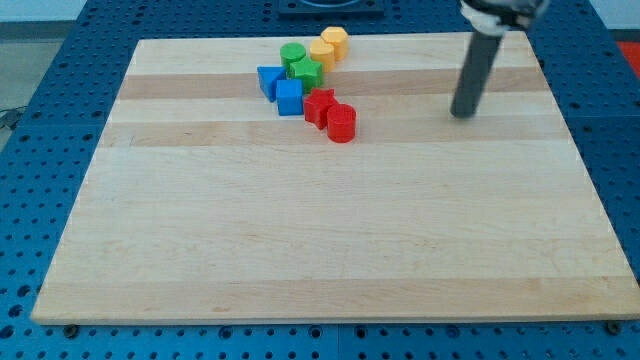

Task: Push the yellow hexagon into the green circle

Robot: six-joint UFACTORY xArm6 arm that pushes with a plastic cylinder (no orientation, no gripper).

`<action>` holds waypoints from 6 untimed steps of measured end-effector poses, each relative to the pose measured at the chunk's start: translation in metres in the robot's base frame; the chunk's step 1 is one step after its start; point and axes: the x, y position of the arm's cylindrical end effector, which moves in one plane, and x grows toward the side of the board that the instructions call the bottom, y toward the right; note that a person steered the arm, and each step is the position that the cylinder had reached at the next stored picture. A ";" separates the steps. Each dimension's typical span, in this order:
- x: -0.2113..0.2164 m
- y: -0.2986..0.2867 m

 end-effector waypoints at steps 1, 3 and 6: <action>-0.077 -0.030; -0.133 -0.072; -0.132 -0.170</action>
